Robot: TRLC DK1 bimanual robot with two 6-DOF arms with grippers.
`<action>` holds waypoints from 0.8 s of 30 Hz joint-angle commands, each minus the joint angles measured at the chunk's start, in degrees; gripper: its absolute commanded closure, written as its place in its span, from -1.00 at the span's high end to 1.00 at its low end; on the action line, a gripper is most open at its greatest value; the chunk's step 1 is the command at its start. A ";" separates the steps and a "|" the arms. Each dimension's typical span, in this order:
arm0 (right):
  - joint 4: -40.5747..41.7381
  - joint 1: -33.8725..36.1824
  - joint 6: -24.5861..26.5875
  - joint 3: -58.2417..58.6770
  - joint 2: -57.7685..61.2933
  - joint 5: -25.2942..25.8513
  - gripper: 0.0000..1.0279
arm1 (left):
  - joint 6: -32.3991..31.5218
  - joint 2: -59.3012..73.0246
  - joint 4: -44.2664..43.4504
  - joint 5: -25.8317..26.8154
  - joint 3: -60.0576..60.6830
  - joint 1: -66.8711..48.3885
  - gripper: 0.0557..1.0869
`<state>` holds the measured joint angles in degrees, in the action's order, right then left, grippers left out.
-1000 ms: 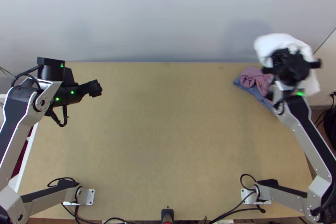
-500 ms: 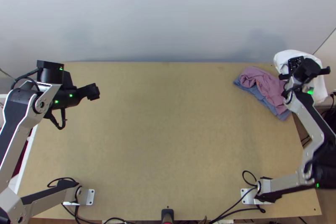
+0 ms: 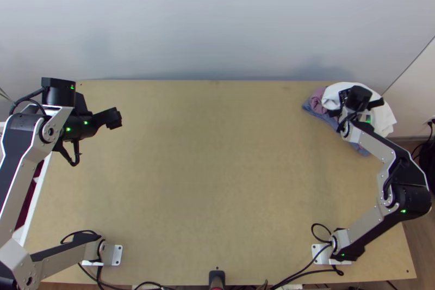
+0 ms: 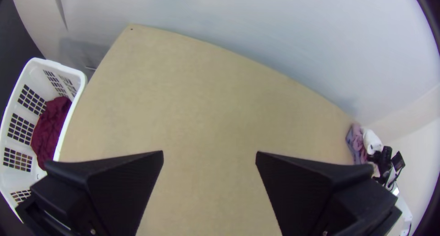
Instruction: Fold the t-shirt
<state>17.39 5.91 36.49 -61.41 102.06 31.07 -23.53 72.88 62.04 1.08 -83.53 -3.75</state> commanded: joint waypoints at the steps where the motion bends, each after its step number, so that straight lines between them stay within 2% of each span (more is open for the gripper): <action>1: -9.39 -3.01 -9.16 3.75 -1.78 0.48 -0.91 | 0.33 0.42 -0.61 0.15 0.82 0.58 0.90; 2: -9.56 -3.28 -10.04 4.37 -2.83 0.48 -0.67 | 0.33 0.51 -0.69 0.15 0.73 0.67 0.90; 3: -10.09 -3.80 -11.00 4.98 -4.06 0.48 -0.34 | 0.33 0.77 -0.69 0.15 0.73 0.58 0.90; 5: -11.06 -4.68 -12.23 5.95 -7.05 0.48 0.01 | 0.50 1.12 -0.78 0.15 0.47 0.58 0.90; 6: -12.20 -5.47 -12.94 6.04 -8.81 0.48 0.26 | 0.50 1.21 -0.87 0.15 0.29 0.58 0.90; 9: -18.35 -8.20 -15.75 4.45 -14.79 0.40 0.78 | 0.59 1.21 -1.40 0.15 0.21 0.58 0.90; 10: -20.64 -8.99 -16.71 3.49 -16.72 0.48 0.89 | 0.59 1.21 -1.31 0.15 0.21 0.58 0.90; 15: -28.02 -14.26 -22.96 -1.00 -27.53 0.48 0.93 | -0.03 -0.02 -2.36 -2.14 -0.23 0.50 0.90; 19: -28.46 -18.74 -28.40 -1.17 -34.03 0.48 0.93 | -0.64 -3.01 -6.23 -4.86 1.61 0.50 0.90; 24: -27.93 -26.30 -29.90 3.58 -38.87 0.48 0.93 | 0.85 -8.72 -9.75 -8.20 7.24 0.14 0.90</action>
<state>-9.63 -11.75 10.59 -60.97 71.68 31.62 -23.81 69.87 56.29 -2.90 -81.41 -3.25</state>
